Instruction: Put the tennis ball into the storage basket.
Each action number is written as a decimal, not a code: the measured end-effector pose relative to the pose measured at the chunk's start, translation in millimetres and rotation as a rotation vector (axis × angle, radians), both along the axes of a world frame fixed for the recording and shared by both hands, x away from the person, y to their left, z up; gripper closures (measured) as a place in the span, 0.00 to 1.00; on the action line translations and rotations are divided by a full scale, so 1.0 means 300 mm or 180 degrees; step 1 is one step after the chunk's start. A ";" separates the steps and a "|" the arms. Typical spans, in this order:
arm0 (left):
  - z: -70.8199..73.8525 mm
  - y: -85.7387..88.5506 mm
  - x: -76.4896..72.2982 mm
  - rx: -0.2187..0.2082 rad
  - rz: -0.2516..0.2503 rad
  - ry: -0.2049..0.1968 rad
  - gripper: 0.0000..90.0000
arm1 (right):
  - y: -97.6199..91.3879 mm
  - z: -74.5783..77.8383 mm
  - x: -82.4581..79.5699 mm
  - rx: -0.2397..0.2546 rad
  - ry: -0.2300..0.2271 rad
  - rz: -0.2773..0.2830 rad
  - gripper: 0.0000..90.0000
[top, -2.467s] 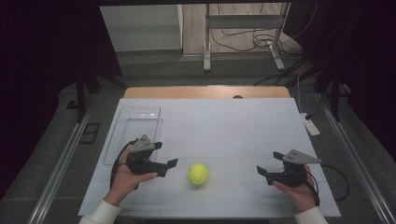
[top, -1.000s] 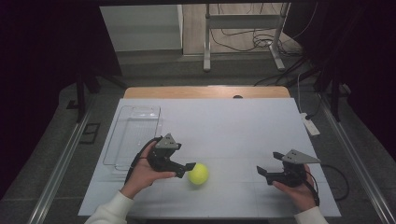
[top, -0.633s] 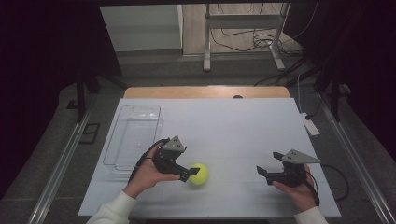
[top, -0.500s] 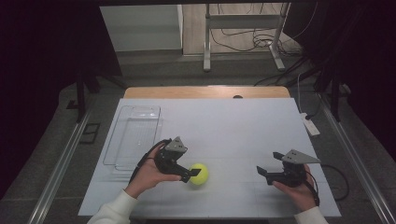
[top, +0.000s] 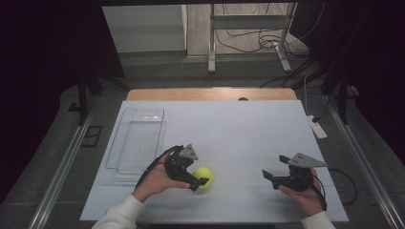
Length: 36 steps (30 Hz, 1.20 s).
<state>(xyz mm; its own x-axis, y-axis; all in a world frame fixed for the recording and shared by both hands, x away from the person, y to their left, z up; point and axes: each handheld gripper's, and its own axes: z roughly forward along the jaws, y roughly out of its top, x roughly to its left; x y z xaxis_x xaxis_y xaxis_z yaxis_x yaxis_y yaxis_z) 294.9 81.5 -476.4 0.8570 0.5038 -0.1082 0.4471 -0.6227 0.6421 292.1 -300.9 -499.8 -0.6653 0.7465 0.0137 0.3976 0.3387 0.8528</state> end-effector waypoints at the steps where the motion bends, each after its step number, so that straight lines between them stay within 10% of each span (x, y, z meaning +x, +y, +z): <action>1: -0.004 -0.004 0.000 0.0011 -0.0008 0.0015 0.05 | 0.000 0.000 0.000 0.0000 0.0000 0.0000 0.12; 28: -0.078 -0.090 0.016 0.0393 -0.0098 0.0132 0.04 | 0.001 -0.001 0.000 -0.0020 -0.0005 0.0001 0.12; 36: -0.090 -0.095 0.015 0.0530 -0.0093 0.0133 0.22 | 0.000 -0.002 0.000 -0.0011 0.0001 0.0005 0.12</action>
<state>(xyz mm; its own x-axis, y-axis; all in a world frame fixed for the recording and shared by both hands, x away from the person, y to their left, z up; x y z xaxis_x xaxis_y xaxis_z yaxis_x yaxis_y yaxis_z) 299.4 53.0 -503.5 0.8680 0.4928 -0.0612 0.4516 -0.7321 0.5101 292.2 -300.9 -500.3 -0.6665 0.7454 0.0115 0.3973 0.3422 0.8515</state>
